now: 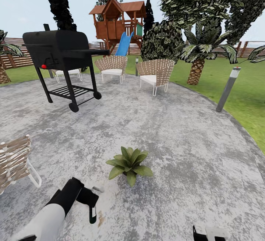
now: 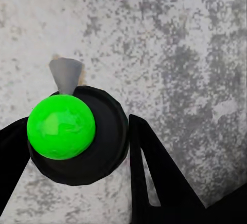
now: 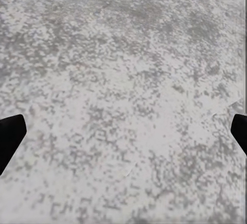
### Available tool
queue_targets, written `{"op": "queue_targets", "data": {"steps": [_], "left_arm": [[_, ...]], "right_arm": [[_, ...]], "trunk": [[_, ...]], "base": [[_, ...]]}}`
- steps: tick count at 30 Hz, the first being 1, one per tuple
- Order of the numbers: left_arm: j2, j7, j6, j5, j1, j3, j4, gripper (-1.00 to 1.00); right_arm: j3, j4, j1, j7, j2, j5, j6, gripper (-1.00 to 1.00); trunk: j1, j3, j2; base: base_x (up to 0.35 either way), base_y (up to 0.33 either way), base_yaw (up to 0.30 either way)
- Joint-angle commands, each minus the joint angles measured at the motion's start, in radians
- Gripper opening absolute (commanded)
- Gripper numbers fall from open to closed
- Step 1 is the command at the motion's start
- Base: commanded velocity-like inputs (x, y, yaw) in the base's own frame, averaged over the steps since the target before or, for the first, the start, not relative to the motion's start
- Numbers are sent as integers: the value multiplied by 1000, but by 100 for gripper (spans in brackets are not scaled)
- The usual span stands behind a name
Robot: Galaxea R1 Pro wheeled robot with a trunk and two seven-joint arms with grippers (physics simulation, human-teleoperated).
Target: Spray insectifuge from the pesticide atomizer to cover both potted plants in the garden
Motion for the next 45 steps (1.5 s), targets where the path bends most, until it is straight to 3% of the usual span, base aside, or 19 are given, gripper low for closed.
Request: {"op": "queue_targets", "data": {"steps": [1, 3, 6, 10, 17, 30, 40, 43, 45], "left_arm": [[2, -30, 16, -7, -7, 5, -2, -100], [3, -66, 25, -16, -12, 1, -2, -100], [4, -106, 47, -68, -20, -16, -3, -100], [1, -116, 86, -102, -33, -21, -3, -100], [-1, -115, 87, -104, -32, -23, -3, -100], [0, -115, 87, -105, -33, -27, -2, -100], [-1, -116, 86, -103, -26, -27, -2, -100], [8, -120, 83, -106, -31, -29, -2, -100], [41, -136, 82, -132, -33, -42, -2, -100]], "right_arm": [[-5, 2, -1, -8, -1, 10, -3, 100], [-5, 2, 0, -9, -1, 10, -3, 100], [-6, 3, 1, -10, -1, 10, -4, 100], [-4, 3, 3, -7, 1, 10, -3, 100], [-4, 5, 3, -8, 2, 11, -3, 100], [-4, 4, 3, -8, 2, 11, -3, 100], [-4, 5, 2, -8, 4, 11, -3, 100], [-4, 5, 3, -8, 4, 11, -3, 100], [-4, 5, 3, -8, 4, 11, -3, 100]], "trunk": [[0, -1, 0], [0, -1, 0], [0, -1, 0], [0, -1, 0], [0, -1, 0], [0, -1, 0], [0, -1, 0], [0, -1, 0], [0, -1, 0]], "base": [[0, 0, 0], [0, 0, 0], [0, 0, 0], [115, 47, 0], [287, -112, 0], [28, -3, 0], [298, 17, 0], [258, -138, 0], [88, -41, 0]]}}
